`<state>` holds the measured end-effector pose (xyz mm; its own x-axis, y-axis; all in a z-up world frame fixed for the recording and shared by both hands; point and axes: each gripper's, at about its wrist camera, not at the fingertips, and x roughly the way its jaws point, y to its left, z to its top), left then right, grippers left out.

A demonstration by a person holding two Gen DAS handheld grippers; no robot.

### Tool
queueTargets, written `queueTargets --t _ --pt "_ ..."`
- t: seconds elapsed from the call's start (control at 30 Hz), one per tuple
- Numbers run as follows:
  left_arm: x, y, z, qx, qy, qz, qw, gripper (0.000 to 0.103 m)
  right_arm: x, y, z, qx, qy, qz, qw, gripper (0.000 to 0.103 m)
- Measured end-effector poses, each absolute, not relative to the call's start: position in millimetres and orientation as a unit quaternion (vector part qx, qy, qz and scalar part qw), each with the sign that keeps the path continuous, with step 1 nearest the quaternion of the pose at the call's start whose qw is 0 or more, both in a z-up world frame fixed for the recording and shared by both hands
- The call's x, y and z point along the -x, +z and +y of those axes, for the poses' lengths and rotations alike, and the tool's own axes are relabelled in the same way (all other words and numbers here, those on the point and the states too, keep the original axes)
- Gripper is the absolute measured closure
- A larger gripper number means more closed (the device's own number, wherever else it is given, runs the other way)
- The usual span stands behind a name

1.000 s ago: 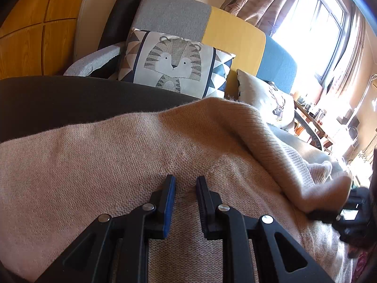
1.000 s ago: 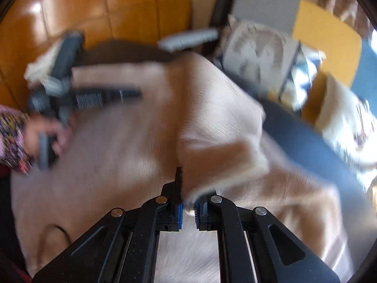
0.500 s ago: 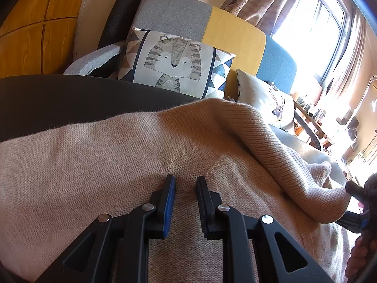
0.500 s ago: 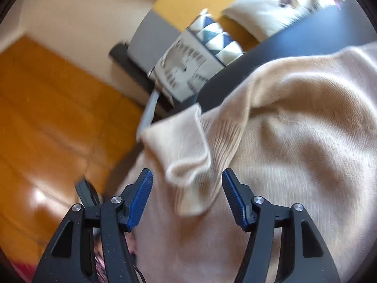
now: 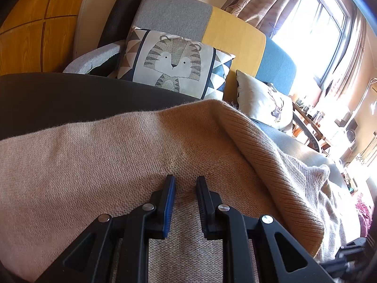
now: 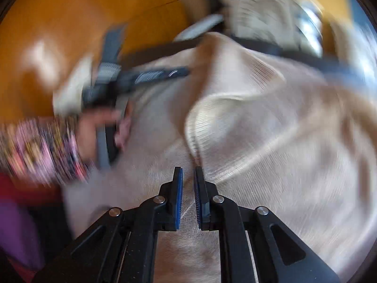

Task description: Fold clothes

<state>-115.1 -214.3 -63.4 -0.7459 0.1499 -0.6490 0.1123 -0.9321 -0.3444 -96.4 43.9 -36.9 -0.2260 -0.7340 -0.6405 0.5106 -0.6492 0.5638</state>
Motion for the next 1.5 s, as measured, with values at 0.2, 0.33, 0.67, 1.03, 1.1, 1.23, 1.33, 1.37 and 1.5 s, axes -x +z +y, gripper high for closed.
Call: queueTargets --t 0.2,0.33,0.67,1.03,1.1,1.23,1.33,1.37,1.5 --pt "115 -64 -214 0.356 0.916 -0.184 0.010 0.085 157 -43 123 -0.425 -0.803 -0.326 0.260 0.056" --pt "115 -64 -215 0.355 0.916 -0.185 0.011 0.085 190 -49 120 -0.439 -0.804 -0.324 0.235 0.059" --pt "113 -65 -215 0.353 0.916 -0.190 0.014 0.085 238 7 105 -0.410 -0.881 -0.152 0.183 0.093" --pt "113 -66 -216 0.350 0.916 -0.195 0.016 0.085 257 -7 115 -0.433 -0.871 -0.182 0.143 0.081" --pt "113 -66 -216 0.350 0.916 -0.196 0.017 0.085 239 6 115 -0.398 -0.885 -0.194 0.145 0.077" --pt "112 -66 -215 0.350 0.916 -0.197 0.017 0.085 205 22 104 -0.372 -0.889 -0.204 0.172 0.064" --pt "112 -66 -217 0.350 0.915 -0.197 0.018 0.085 201 13 82 -0.408 -0.866 -0.201 0.209 0.057" --pt "112 -66 -218 0.351 0.915 -0.198 0.019 0.085 203 8 73 -0.423 -0.857 -0.197 0.218 0.057" --pt "113 -67 -218 0.351 0.915 -0.200 0.020 0.085 206 -1 47 -0.437 -0.841 -0.194 0.254 0.057"
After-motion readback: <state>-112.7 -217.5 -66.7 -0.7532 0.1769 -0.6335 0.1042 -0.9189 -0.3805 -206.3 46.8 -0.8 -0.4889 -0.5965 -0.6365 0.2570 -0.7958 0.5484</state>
